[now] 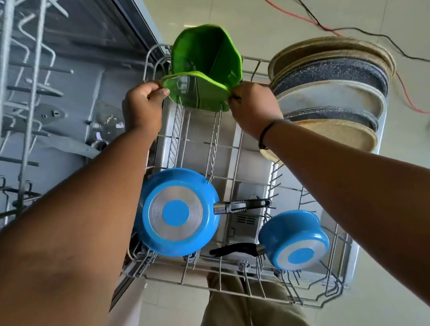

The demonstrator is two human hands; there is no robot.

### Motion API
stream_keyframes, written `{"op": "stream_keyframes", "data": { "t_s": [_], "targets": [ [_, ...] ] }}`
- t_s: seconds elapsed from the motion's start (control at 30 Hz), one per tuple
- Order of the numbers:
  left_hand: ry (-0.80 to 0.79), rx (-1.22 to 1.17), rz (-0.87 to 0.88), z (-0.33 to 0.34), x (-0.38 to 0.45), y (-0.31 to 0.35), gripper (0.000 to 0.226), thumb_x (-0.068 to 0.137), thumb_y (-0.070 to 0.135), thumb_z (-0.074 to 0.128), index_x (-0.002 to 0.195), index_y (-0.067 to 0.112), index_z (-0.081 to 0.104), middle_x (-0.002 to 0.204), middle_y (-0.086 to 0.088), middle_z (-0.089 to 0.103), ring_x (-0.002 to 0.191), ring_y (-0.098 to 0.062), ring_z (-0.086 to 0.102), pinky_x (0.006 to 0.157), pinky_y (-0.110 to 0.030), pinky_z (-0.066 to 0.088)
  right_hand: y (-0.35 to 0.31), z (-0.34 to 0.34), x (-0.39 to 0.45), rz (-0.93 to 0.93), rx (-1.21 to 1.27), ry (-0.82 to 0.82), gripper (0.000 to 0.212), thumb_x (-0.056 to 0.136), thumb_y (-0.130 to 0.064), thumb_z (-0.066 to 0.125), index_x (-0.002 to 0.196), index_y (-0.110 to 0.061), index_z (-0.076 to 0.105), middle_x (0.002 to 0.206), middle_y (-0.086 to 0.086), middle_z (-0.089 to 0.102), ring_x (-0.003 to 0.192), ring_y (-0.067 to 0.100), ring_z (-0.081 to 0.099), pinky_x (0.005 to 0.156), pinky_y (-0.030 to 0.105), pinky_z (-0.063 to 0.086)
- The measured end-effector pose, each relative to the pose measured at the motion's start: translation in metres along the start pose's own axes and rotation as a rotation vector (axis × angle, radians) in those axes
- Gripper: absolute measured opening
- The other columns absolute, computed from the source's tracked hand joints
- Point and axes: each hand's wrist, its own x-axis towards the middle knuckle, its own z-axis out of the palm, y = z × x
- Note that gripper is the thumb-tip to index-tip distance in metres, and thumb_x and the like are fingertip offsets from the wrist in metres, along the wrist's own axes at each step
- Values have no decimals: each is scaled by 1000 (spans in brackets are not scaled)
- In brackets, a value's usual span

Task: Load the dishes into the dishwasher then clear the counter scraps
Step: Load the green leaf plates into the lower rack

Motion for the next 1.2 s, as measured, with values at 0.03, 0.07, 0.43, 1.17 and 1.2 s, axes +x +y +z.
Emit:
{"op": "stream_keyframes", "data": {
  "t_s": [0.03, 0.07, 0.43, 1.17, 1.2],
  "targets": [
    [-7, 6, -3, 0, 2, 1, 29, 84, 23, 70, 106, 5, 70, 99, -11, 72, 83, -15, 61, 72, -17, 44, 0, 2, 2, 24, 3, -28, 25, 93, -18, 45, 98, -5, 66, 100, 18, 66, 90, 35, 61, 66, 27, 34],
    [-17, 2, -12, 1, 4, 2, 32, 85, 24, 70, 110, 4, 69, 103, -11, 71, 89, -17, 64, 76, -17, 45, -1, 2, 3, 43, 4, -58, 26, 93, -15, 43, 102, -5, 65, 103, 18, 65, 93, 34, 61, 67, 27, 36],
    [-146, 225, -165, 5, -49, 16, 69, 95, 48, 47, 152, 18, 21, 152, -8, 36, 136, -27, 38, 107, -34, 32, 8, 0, -40, 141, 73, -192, 70, 88, 0, 36, 152, -20, 17, 126, 15, 58, 86, 23, 57, 69, 23, 45],
    [-417, 409, -195, 19, -416, -53, 75, 93, 56, 41, 150, 12, 23, 153, -15, 30, 138, -27, 34, 109, -36, 33, 141, 42, -263, -427, -499, -461, 61, 91, -21, 50, 148, -11, 29, 152, 8, 34, 140, 26, 30, 115, 36, 24],
    [-391, 412, -214, 19, -429, -51, 74, 93, 55, 42, 150, 12, 23, 153, -14, 31, 137, -27, 35, 109, -36, 33, 148, 41, -269, -445, -520, -447, 62, 91, -22, 50, 149, -10, 28, 154, 10, 30, 141, 27, 28, 116, 36, 23]
  ]
}}
